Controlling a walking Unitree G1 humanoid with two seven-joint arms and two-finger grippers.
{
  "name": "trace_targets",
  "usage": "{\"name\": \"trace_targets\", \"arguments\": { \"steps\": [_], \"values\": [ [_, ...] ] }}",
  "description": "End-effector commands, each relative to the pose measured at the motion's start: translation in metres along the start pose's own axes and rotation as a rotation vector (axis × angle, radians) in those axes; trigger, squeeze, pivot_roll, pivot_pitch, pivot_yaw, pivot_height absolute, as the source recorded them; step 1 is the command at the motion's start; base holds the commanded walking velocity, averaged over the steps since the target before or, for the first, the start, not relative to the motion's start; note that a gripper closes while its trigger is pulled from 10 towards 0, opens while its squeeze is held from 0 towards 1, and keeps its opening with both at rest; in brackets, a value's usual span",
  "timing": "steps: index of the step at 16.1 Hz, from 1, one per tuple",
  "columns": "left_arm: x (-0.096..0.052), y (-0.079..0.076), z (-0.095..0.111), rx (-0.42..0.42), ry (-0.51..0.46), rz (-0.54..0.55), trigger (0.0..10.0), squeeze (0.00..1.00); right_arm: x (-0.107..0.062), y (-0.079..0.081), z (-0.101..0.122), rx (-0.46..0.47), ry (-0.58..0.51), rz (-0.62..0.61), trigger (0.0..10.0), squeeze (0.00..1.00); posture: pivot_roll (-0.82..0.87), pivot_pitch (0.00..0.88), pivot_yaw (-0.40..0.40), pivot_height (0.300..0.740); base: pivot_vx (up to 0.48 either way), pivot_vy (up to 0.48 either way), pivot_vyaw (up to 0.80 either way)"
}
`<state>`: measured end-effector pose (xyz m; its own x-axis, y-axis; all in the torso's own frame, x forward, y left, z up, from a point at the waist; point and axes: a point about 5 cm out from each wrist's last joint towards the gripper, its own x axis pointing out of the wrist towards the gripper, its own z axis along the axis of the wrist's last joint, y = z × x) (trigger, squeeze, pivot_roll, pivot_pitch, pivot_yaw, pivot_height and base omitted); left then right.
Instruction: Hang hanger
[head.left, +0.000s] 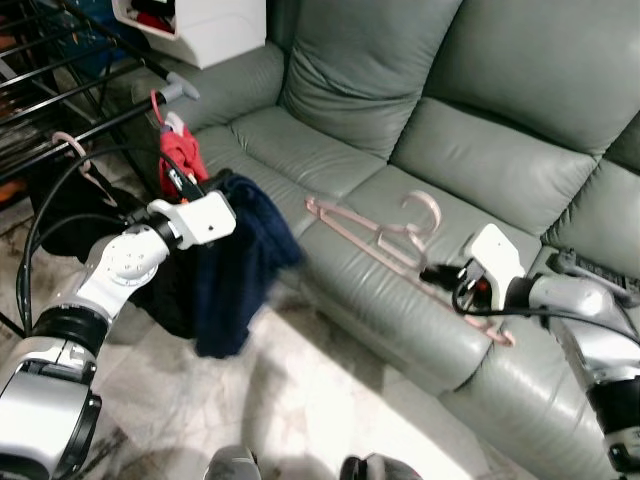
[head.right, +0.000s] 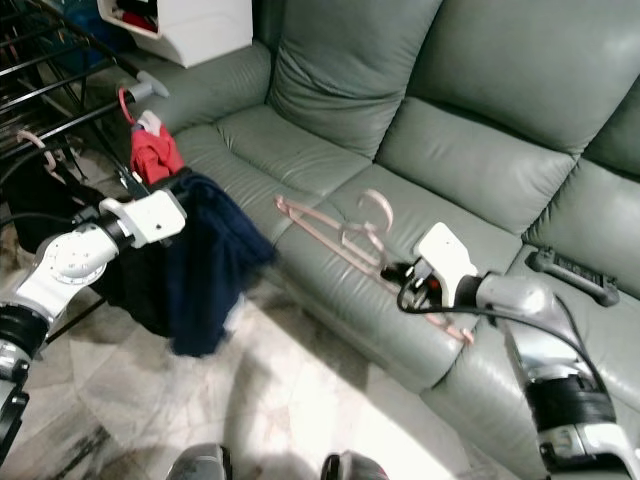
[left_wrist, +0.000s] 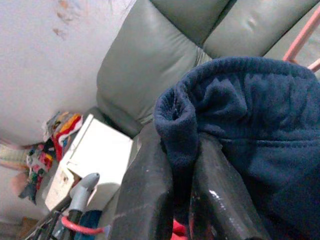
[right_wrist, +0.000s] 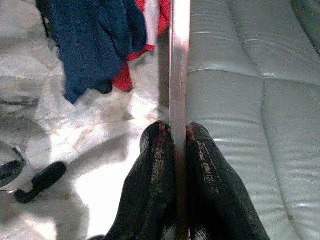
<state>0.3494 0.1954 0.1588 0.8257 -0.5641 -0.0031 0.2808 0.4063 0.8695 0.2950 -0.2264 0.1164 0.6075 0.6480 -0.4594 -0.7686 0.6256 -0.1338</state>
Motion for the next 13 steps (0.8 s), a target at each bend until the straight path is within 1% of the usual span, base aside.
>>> {"name": "trace_targets", "arguments": {
  "steps": [1,2,4,5,6,7,9,11,13],
  "values": [
    [0.002,0.005,0.005,0.034,-0.033,-0.016,10.0,0.0,0.0,0.002,0.01,-0.025,-0.034,0.042,10.0,0.0,-0.06,0.057,-0.002,0.74,0.0,0.0,0.0],
    [0.003,0.006,0.007,0.029,-0.049,-0.015,10.0,0.0,0.0,0.003,0.013,-0.041,-0.044,0.076,10.0,0.0,-0.05,0.058,-0.002,0.74,0.0,0.0,0.0],
    [0.005,0.006,0.008,0.03,-0.044,-0.013,10.0,0.0,-0.001,0.007,0.017,-0.026,-0.064,0.121,10.0,0.0,-0.05,0.058,-0.002,0.74,0.0,0.0,0.0],
    [0.004,0.005,0.007,0.032,-0.036,-0.018,10.0,0.0,-0.003,0.011,0.02,-0.035,-0.073,0.167,10.0,0.0,-0.05,0.058,-0.002,0.74,0.0,0.0,0.0],
    [0.003,0.003,0.003,0.044,-0.009,-0.027,10.0,0.0,-0.01,0.015,0.024,-0.045,-0.075,0.22,10.0,0.0,-0.05,0.062,-0.003,0.74,0.0,0.0,0.0],
    [0.002,0.003,0.002,0.042,-0.008,-0.028,10.0,0.0,-0.014,0.014,0.024,-0.055,-0.071,0.222,10.0,0.0,-0.05,0.062,-0.003,0.74,0.0,0.0,0.0],
    [0.003,0.003,0.002,0.038,-0.004,-0.028,10.0,0.0,-0.022,0.009,0.026,-0.039,-0.083,0.207,10.0,0.0,-0.06,0.06,-0.004,0.74,0.0,0.0,0.0],
    [0.004,0.002,0.002,0.036,-0.006,-0.027,10.0,0.0,-0.026,0.011,0.026,-0.025,-0.083,0.224,10.0,0.0,-0.06,0.058,-0.003,0.74,0.0,0.0,0.0],
    [0.005,0.002,0.003,0.033,-0.01,-0.022,10.0,0.0,-0.025,0.015,0.023,-0.016,-0.069,0.241,10.0,0.0,-0.06,0.056,-0.003,0.74,0.0,0.0,0.0]
  ]
}}
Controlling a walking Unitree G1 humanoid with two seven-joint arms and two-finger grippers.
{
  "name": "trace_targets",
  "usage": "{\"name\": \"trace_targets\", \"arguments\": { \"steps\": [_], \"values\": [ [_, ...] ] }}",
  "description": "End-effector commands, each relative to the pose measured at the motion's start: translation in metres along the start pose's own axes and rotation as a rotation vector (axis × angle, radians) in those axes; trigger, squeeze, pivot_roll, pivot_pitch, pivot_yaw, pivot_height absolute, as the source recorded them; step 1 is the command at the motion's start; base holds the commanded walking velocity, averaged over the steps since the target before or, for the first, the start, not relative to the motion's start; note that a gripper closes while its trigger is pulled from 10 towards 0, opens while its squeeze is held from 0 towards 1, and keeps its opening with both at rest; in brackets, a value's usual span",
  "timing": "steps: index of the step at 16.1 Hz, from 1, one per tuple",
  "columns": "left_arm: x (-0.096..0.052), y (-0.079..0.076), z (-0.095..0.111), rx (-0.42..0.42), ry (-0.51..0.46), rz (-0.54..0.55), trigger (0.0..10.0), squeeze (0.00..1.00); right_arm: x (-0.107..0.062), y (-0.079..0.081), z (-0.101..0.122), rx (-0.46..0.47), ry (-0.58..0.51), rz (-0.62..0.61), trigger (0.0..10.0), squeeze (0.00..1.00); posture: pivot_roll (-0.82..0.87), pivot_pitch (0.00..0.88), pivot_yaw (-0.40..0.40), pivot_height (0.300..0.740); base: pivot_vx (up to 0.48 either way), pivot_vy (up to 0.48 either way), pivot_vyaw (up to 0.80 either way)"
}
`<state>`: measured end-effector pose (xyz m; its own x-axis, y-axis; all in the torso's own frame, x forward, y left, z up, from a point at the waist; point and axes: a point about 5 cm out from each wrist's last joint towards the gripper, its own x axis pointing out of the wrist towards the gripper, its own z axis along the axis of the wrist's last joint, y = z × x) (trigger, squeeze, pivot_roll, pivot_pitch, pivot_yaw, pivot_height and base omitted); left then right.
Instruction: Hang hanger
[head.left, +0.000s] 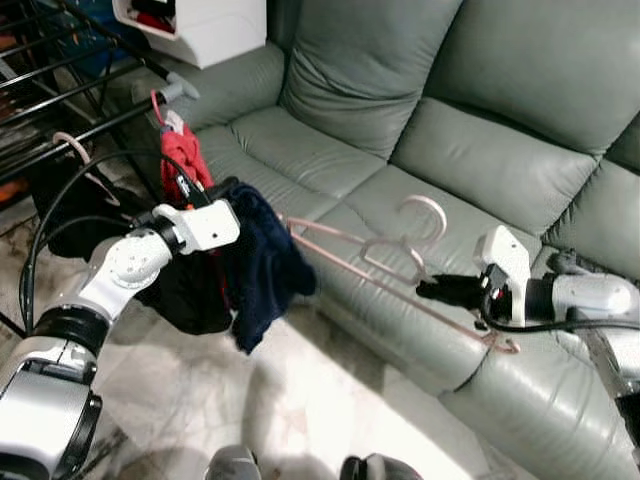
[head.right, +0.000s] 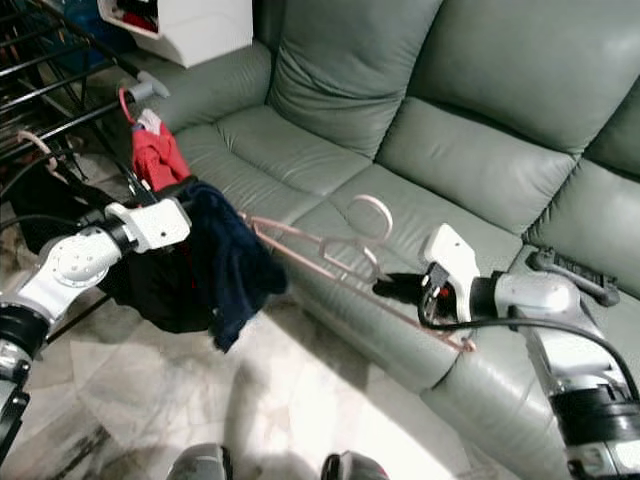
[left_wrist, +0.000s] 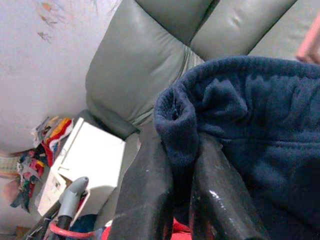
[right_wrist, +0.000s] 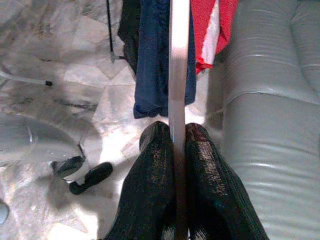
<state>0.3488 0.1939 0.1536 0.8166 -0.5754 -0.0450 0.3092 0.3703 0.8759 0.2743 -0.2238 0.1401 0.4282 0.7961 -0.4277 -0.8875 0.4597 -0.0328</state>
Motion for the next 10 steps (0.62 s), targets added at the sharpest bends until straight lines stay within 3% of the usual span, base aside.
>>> {"name": "trace_targets", "arguments": {
  "steps": [1,6,10],
  "values": [
    [0.005,0.008,0.005,0.019,-0.018,0.023,10.0,0.0,-0.002,0.003,0.004,-0.016,-0.004,0.023,10.0,0.0,-0.06,0.056,-0.003,0.74,0.0,0.0,0.0],
    [-0.001,0.009,-0.008,0.039,0.071,0.026,10.0,0.0,-0.006,0.007,0.006,-0.003,0.005,0.073,10.0,0.0,-0.06,0.051,-0.005,0.74,0.0,0.0,0.0],
    [-0.001,0.008,-0.01,0.034,0.082,0.03,10.0,0.0,-0.008,0.015,0.006,0.017,0.014,0.127,10.0,0.0,-0.06,0.051,-0.004,0.74,0.0,0.0,0.0]
  ]
}}
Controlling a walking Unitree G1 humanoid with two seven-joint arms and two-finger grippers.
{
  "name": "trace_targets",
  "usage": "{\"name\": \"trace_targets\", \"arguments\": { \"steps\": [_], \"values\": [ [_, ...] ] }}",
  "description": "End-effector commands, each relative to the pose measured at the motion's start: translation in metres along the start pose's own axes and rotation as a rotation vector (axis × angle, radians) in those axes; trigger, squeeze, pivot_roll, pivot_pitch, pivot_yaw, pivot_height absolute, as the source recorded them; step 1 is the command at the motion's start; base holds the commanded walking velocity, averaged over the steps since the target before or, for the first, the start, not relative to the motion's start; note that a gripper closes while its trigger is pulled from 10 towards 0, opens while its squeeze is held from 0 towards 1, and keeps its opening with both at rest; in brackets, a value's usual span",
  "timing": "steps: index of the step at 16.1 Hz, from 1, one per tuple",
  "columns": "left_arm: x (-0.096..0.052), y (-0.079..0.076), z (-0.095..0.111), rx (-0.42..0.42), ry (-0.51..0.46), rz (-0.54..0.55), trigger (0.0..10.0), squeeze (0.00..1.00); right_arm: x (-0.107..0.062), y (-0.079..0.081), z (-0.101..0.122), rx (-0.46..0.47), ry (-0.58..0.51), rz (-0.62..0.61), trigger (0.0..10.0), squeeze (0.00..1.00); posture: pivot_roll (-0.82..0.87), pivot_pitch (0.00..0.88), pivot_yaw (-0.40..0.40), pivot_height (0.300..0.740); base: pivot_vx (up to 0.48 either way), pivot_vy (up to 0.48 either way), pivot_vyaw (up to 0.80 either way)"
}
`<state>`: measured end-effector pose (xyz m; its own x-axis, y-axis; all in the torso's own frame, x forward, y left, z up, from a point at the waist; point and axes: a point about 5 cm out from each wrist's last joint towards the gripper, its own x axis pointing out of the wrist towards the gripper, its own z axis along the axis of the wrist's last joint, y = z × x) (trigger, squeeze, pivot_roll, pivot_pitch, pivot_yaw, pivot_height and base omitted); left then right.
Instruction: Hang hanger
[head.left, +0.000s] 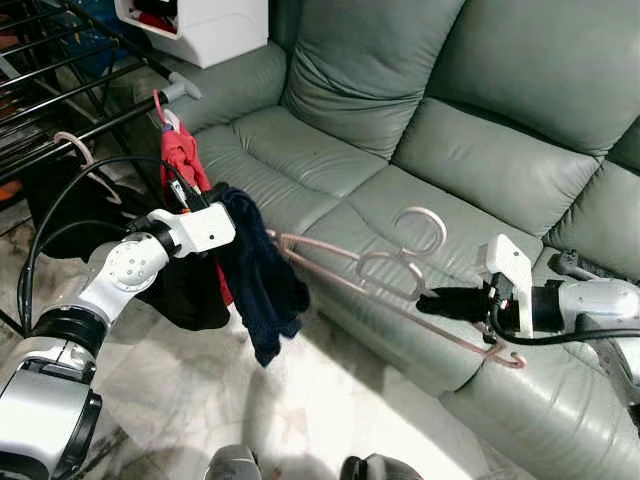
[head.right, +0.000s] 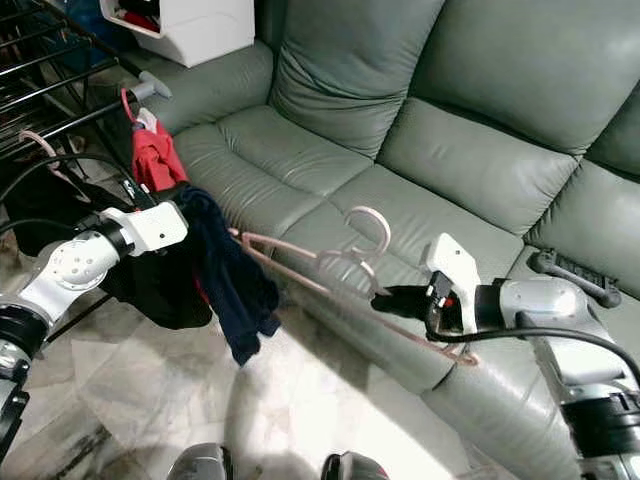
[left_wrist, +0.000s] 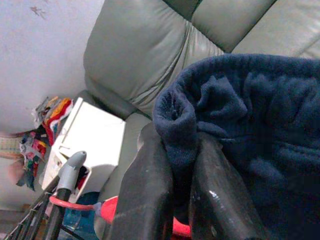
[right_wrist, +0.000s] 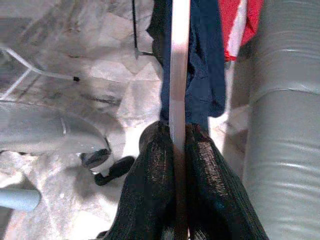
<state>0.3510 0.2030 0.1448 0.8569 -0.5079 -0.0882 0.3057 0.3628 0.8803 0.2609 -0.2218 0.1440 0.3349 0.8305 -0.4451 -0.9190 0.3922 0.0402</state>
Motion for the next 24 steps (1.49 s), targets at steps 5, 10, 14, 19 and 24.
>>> {"name": "trace_targets", "arguments": {
  "steps": [5,10,14,19,24],
  "values": [
    [0.001,0.016,0.004,0.012,-0.024,0.052,10.0,0.0,0.001,0.004,-0.006,-0.002,0.03,0.025,10.0,0.0,-0.06,0.052,-0.004,0.74,0.0,0.0,0.0],
    [-0.002,0.023,0.004,0.004,-0.023,0.079,10.0,0.0,0.006,0.004,-0.009,0.011,0.04,0.014,10.0,0.0,-0.05,0.054,-0.005,0.74,0.0,0.0,0.0],
    [0.0,0.031,0.016,-0.012,-0.091,0.101,10.0,0.0,0.009,-0.015,-0.03,0.052,0.12,-0.153,10.0,0.0,-0.04,0.054,-0.006,0.74,0.0,0.0,0.0],
    [0.008,0.037,0.061,-0.071,-0.292,0.132,10.0,0.0,0.018,-0.026,-0.048,0.18,0.104,-0.231,10.0,0.0,-0.03,0.056,-0.012,0.74,0.0,0.0,0.0],
    [0.008,-0.028,0.138,-0.154,-0.6,-0.125,10.0,0.0,0.031,-0.043,-0.049,0.272,0.042,-0.311,10.0,0.0,-0.01,0.057,-0.015,0.74,0.0,0.0,0.0]
  ]
}}
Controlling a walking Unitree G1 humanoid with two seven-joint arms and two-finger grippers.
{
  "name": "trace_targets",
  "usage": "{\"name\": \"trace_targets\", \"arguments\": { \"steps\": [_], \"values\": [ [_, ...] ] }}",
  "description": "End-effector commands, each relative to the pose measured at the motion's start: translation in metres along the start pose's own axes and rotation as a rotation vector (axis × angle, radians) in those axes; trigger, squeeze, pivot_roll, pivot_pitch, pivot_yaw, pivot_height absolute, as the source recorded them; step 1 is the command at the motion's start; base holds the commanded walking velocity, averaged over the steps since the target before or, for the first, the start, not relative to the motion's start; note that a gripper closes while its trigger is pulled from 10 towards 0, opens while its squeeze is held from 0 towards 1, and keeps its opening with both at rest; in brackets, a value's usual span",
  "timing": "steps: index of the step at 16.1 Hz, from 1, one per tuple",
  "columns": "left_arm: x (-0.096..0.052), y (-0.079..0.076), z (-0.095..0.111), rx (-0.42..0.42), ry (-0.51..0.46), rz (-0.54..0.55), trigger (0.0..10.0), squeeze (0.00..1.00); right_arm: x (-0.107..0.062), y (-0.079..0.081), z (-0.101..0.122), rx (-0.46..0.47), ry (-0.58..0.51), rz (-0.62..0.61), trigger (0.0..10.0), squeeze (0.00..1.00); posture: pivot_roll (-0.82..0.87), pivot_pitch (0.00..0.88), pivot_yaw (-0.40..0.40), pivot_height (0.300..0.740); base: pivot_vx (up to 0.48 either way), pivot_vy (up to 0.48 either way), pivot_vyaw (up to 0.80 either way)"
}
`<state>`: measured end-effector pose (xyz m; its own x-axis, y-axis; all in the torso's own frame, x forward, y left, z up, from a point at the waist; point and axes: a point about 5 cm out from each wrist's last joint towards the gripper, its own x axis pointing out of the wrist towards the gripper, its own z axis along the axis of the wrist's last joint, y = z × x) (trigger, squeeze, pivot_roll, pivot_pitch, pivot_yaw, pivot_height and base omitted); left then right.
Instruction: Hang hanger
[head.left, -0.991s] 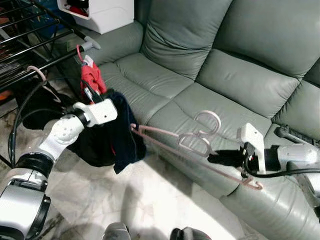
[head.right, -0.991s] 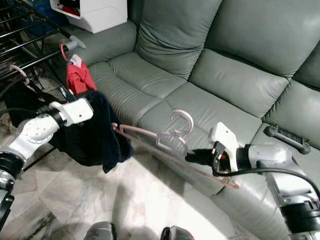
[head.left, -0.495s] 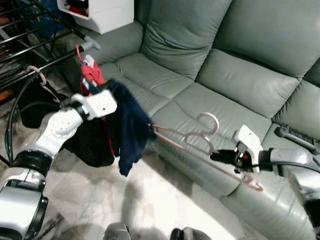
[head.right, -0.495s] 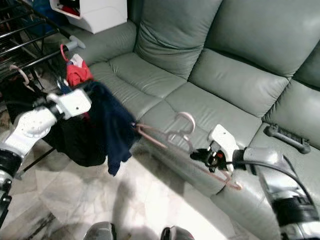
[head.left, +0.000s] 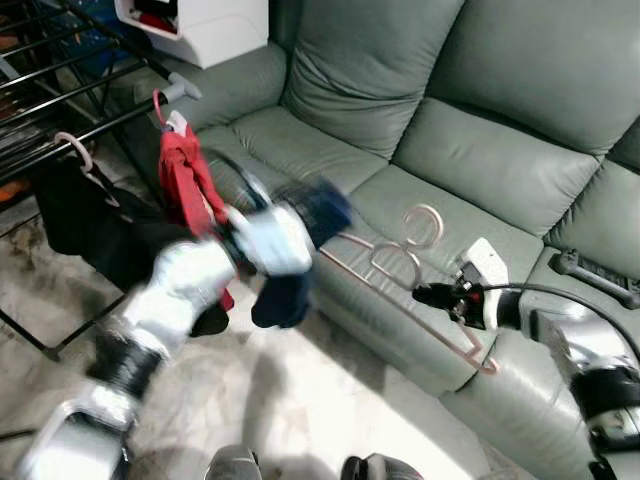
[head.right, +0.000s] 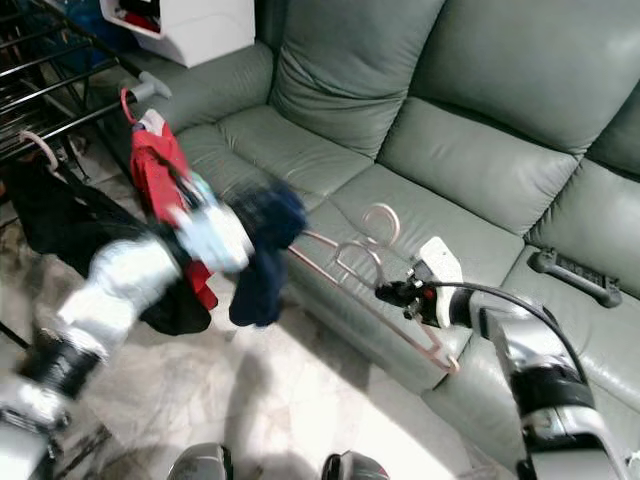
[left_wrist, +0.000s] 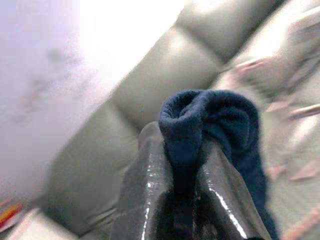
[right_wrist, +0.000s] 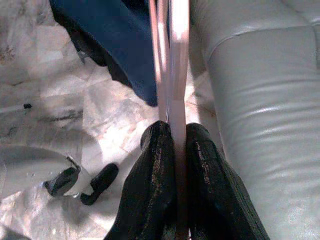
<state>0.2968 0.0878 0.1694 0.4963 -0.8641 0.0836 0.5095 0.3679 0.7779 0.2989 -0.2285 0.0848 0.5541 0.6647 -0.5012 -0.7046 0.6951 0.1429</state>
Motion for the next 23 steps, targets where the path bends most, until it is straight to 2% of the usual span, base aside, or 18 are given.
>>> {"name": "trace_targets", "arguments": {
  "steps": [1,3,4,5,8,9,10,12,13,14,15,17,18,19,21,23],
  "values": [
    [0.007,-0.002,0.02,0.026,-0.095,-0.038,10.0,0.0,0.0,-0.006,0.002,0.019,-0.013,-0.061,10.0,0.0,-0.02,0.057,-0.013,0.74,0.0,0.0,0.0],
    [0.008,-0.011,0.024,-0.027,-0.107,-0.092,10.0,0.0,0.003,-0.015,0.014,0.066,-0.103,-0.154,10.0,0.0,-0.02,0.059,-0.01,0.74,0.0,0.0,0.0],
    [0.004,-0.017,0.021,-0.05,-0.072,-0.144,10.0,0.0,0.004,-0.023,0.034,0.184,-0.254,-0.21,10.0,0.0,-0.02,0.059,-0.008,0.74,0.0,0.0,0.0],
    [0.002,-0.02,0.018,-0.051,-0.052,-0.164,10.0,0.0,0.004,-0.024,0.042,0.213,-0.313,-0.226,10.0,0.0,-0.02,0.059,-0.008,0.74,0.0,0.0,0.0],
    [-0.012,-0.026,-0.004,-0.004,0.081,-0.214,10.0,0.0,-0.001,-0.034,0.089,0.398,-0.634,-0.354,10.0,0.0,-0.02,0.057,-0.007,0.74,0.0,0.0,0.0],
    [-0.015,-0.026,-0.014,0.011,0.148,-0.202,10.0,0.0,-0.005,-0.036,0.107,0.487,-0.759,-0.364,10.0,0.0,-0.02,0.057,-0.007,0.74,0.0,0.0,0.0],
    [-0.018,-0.023,-0.025,0.069,0.216,-0.161,10.0,0.0,-0.009,-0.035,0.127,0.607,-0.896,-0.335,10.0,0.0,-0.02,0.057,-0.008,0.74,0.0,0.0,0.0],
    [-0.016,-0.016,-0.033,0.081,0.267,-0.086,10.0,0.0,-0.009,-0.026,0.153,0.689,-1.019,-0.278,10.0,0.0,-0.02,0.057,-0.008,0.74,0.0,0.0,0.0],
    [-0.016,-0.019,-0.037,0.122,0.295,-0.103,10.0,0.0,-0.006,-0.018,0.168,0.763,-1.079,-0.192,10.0,0.0,-0.03,0.053,-0.01,0.74,0.0,0.0,0.0],
    [-0.015,-0.022,-0.041,0.126,0.317,-0.096,10.0,0.0,-0.003,-0.005,0.181,0.767,-1.092,-0.115,10.0,0.0,-0.03,0.053,-0.01,0.74,0.0,0.0,0.0],
    [-0.015,-0.025,-0.044,0.133,0.337,-0.096,10.0,0.0,0.0,0.015,0.195,0.737,-1.099,0.023,10.0,0.0,-0.03,0.053,-0.01,0.74,0.0,0.0,0.0],
    [-0.016,-0.032,-0.054,0.137,0.383,-0.12,10.0,0.0,-0.002,0.058,0.218,0.619,-1.1,0.29,10.0,0.0,-0.03,0.047,-0.01,0.74,0.0,0.0,0.0],
    [-0.015,-0.033,-0.054,0.138,0.382,-0.118,10.0,0.0,-0.003,0.063,0.219,0.586,-1.093,0.311,10.0,0.0,-0.03,0.047,-0.01,0.74,0.0,0.0,0.0],
    [-0.015,-0.032,-0.054,0.145,0.379,-0.102,10.0,0.0,-0.004,0.063,0.22,0.593,-1.095,0.319,10.0,0.0,-0.03,0.047,-0.01,0.74,0.0,0.0,0.0],
    [-0.014,-0.033,-0.054,0.136,0.374,-0.082,10.0,0.0,-0.002,0.062,0.214,0.43,-1.041,0.185,10.0,0.0,-0.03,0.043,-0.011,0.74,0.0,0.0,0.0],
    [-0.016,-0.03,-0.054,0.123,0.375,-0.037,10.0,0.0,0.002,0.058,0.204,0.202,-0.947,0.037,10.0,0.0,-0.03,0.043,-0.011,0.74,0.0,0.0,0.0]
  ]
}}
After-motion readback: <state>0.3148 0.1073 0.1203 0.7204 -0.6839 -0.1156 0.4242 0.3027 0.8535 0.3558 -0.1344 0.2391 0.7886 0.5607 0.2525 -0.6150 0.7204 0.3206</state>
